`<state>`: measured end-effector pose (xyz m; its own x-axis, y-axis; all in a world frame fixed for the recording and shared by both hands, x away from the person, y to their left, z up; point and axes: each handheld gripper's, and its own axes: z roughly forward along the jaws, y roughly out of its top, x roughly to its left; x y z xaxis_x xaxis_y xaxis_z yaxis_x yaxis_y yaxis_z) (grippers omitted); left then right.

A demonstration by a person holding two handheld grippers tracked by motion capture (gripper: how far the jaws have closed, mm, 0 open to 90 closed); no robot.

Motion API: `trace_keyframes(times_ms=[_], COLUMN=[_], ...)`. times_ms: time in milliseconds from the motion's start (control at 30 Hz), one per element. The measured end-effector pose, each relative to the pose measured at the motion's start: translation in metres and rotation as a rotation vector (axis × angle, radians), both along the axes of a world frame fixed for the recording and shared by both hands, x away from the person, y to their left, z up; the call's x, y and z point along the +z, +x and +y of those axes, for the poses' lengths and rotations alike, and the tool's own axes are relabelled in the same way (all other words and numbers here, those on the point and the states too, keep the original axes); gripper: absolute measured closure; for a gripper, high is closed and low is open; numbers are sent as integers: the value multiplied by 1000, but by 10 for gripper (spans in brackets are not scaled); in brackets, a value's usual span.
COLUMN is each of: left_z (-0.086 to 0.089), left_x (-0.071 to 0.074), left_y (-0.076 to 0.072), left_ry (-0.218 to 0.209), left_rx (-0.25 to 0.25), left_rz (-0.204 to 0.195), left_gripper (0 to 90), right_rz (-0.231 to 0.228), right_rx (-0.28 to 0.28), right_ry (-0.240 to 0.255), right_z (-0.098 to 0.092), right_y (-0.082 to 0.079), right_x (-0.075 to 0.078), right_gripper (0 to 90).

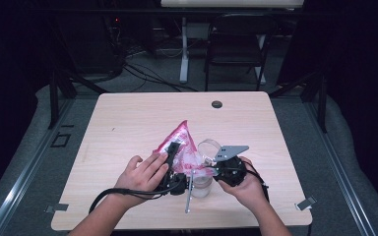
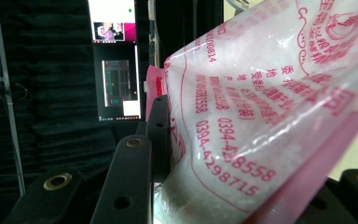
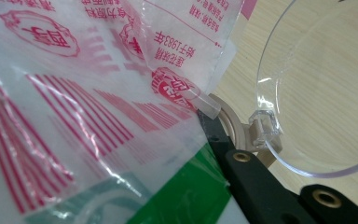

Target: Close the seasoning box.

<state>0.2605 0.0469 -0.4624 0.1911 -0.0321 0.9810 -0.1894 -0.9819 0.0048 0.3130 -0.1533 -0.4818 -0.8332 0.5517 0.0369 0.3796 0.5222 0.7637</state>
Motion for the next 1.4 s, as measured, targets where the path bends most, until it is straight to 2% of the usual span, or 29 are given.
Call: trace_keyframes(times_ms=[400, 433, 533, 600, 700, 767, 867, 1100, 1200, 1233, 1400], left_z=[0, 0, -1, -2, -3, -3, -3, -2, -2, -2, -1], left_x=[1, 1, 0, 0, 0, -1, -1, -1, -2, -1, -1], left_y=[-1, -2, -2, -2, -3, -2, -1, 0, 1, 1, 3], left_ry=[9, 9, 11, 17, 20, 19, 32, 36, 35, 45, 31], left_rx=[-8, 6, 6, -10, -2, -15, -4, 4, 15, 12, 19], left_rz=[-16, 0, -3, -23, -14, -24, -8, -14, -1, -8, 2], left_gripper=[693, 693, 693, 692, 692, 692, 700, 721, 737, 740, 747], right_rz=[-1, -1, 1, 3, 7, 8, 2, -10, -14, -18, -25], right_rx=[-4, -4, -6, -6, -9, -11, -12, -5, 6, 6, 10], right_ry=[1, 1, 2, 4, 12, 10, 3, 1, -3, -2, 5], right_z=[0, 0, 0, -1, -1, -1, -1, 0, 1, 1, 0], right_y=[0, 0, 0, 1, 1, 1, 1, 0, -1, -1, -2], right_x=[0, 0, 0, 0, -1, -1, -1, 0, 0, 0, 2], right_gripper=[900, 900, 900, 900, 900, 900, 900, 900, 900, 900, 896])
